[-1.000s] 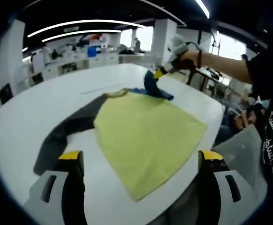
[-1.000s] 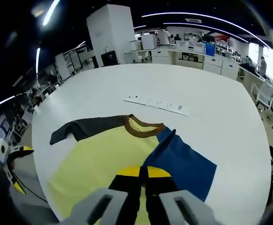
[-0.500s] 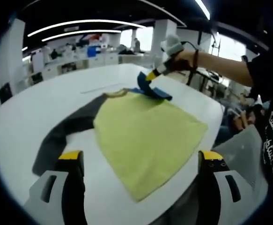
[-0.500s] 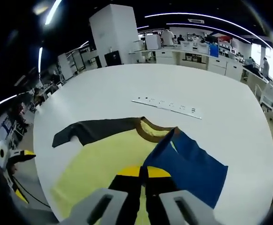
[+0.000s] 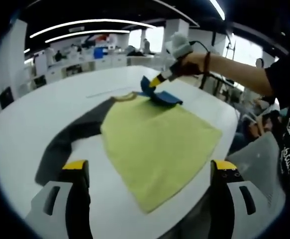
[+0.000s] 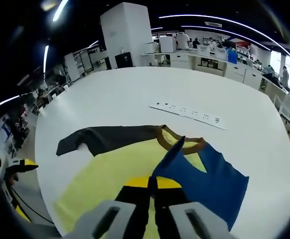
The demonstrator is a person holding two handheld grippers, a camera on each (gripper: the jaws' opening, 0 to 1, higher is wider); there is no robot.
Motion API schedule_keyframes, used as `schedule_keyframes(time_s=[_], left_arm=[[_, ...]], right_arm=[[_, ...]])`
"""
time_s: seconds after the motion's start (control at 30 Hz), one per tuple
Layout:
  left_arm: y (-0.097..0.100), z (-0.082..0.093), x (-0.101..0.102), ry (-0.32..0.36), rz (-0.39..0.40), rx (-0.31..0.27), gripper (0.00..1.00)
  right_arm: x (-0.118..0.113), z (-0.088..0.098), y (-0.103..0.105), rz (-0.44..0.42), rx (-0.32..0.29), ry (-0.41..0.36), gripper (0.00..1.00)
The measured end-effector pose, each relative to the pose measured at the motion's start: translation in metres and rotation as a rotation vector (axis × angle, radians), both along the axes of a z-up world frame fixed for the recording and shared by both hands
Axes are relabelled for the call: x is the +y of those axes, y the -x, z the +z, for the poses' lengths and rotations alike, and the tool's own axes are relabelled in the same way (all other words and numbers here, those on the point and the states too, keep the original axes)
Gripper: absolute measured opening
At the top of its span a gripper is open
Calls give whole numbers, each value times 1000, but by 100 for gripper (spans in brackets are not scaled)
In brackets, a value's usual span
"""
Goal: Fold the garment on the visible template until the final outline fits inside the template.
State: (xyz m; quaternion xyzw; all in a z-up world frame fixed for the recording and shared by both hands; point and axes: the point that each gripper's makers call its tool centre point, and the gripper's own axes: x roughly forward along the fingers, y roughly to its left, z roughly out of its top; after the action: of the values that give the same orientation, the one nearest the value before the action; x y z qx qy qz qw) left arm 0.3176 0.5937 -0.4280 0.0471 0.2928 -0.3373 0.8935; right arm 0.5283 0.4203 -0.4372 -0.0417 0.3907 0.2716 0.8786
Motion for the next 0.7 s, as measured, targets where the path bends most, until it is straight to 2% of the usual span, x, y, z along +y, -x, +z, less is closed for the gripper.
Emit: schedule_keyframes(time_s=[0.7], left_arm=[[5,-6,3,-1,13,19,97]], right_arm=[[46,-2,8,40,8,-29,0]])
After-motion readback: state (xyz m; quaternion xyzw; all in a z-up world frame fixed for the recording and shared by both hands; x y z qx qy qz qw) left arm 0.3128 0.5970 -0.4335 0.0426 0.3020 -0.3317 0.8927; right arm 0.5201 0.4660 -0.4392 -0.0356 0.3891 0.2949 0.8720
